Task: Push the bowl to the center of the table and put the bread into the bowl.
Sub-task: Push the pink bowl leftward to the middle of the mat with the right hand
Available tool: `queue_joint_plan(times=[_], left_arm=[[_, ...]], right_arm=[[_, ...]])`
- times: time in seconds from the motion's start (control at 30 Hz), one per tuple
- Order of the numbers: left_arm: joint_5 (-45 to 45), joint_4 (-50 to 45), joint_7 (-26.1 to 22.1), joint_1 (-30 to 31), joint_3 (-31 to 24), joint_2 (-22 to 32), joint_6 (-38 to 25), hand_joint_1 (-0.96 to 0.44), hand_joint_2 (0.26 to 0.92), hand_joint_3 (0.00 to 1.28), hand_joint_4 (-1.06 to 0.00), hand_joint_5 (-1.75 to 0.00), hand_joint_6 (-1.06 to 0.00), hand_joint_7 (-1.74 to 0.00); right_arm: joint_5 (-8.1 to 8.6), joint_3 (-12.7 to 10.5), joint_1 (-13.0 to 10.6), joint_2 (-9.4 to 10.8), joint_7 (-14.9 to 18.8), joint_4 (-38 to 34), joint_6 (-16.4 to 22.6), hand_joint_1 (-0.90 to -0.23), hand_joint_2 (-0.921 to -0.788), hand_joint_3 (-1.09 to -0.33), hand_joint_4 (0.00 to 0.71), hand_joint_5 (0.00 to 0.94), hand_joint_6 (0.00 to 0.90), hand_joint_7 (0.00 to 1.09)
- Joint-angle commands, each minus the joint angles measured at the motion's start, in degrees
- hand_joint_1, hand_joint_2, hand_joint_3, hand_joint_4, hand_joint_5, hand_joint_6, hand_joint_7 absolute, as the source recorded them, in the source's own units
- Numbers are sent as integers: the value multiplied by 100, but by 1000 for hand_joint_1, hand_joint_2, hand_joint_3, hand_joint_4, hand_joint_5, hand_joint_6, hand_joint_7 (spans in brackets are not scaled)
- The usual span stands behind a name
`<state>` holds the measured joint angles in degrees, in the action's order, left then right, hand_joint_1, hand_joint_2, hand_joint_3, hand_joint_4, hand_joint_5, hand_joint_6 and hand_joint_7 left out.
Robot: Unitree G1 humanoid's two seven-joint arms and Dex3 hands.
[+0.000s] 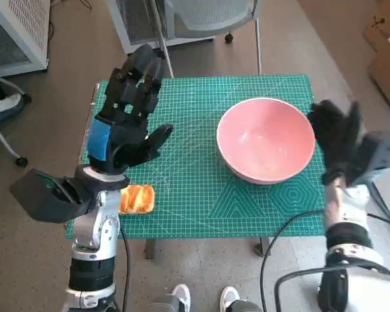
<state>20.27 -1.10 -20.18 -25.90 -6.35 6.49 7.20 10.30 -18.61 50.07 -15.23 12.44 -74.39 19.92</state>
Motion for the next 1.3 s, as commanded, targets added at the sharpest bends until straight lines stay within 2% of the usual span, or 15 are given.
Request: queue_joint_plan(times=[0.03, 0.3, 0.67, 0.97, 1.3], left_arm=[[23, -145, -27, 78, -23, 60, -32, -356, 753, 411, -17, -4, 1, -458], [-30, -236, 41, 168, -37, 69, -29, -361, 752, 413, -17, -3, 1, -457], [-55, -366, 151, 270, -35, 64, -69, -349, 751, 415, -22, -5, 1, -458], [-76, -444, 232, 401, -49, 49, -33, -351, 752, 411, -26, -7, 1, -455], [-164, -526, 356, 500, -26, 0, 11, -348, 756, 399, -30, -8, 1, -440]], right_arm=[[-116, 69, -135, 192, -19, -89, -209, -534, -921, -760, 220, 8, 285, 13], [-189, 136, 4, 483, -17, -37, -291, -540, -921, -751, 220, 6, 290, 15], [-168, 168, 213, 715, 61, 17, -364, -524, -921, -749, 220, 3, 287, 12], [-230, 254, 367, 823, 80, 36, -365, -511, -921, -765, 206, 1, 286, 12], [-242, 349, 404, 872, 83, 38, -370, -505, -921, -782, 203, 0, 287, 13]])
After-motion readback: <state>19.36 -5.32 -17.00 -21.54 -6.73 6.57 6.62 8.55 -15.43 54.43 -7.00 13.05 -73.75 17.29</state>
